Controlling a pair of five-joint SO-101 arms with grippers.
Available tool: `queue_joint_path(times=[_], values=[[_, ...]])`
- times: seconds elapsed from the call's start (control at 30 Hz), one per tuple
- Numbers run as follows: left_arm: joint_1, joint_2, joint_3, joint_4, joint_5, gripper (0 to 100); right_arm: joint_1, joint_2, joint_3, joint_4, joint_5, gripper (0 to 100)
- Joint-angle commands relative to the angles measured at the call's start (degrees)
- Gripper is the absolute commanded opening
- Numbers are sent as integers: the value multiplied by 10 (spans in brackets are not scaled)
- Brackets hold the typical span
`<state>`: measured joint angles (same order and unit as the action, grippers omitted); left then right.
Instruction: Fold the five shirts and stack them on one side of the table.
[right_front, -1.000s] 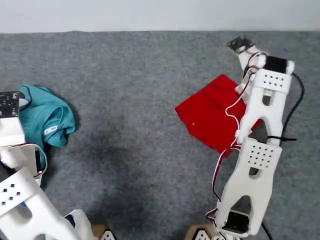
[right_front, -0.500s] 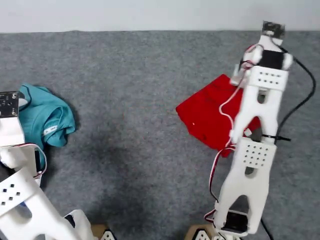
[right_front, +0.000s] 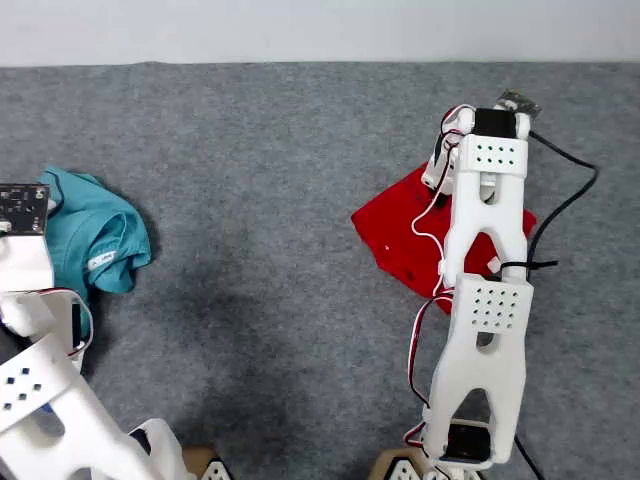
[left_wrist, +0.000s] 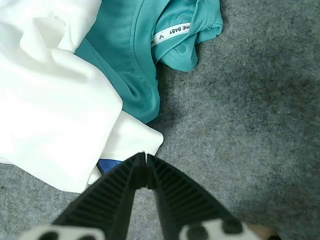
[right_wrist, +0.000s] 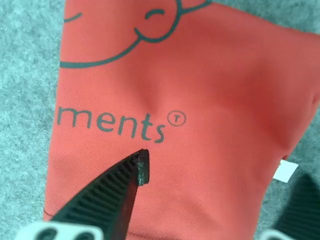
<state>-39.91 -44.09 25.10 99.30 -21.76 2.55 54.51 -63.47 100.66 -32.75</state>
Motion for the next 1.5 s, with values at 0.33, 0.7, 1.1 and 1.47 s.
queue_joint_path(times=[0.33,0.7,1.1,1.47], values=[[4,-6,37,-39,-6,6,-7,118,-4,-4,-33,446],[4,-6,38,-55,-6,6,46,139,-50,22,26,32],[4,-6,38,-60,-6,6,181,61,-103,23,314,9],[4,-6,38,-69,-6,6,325,-58,24,22,563,9]])
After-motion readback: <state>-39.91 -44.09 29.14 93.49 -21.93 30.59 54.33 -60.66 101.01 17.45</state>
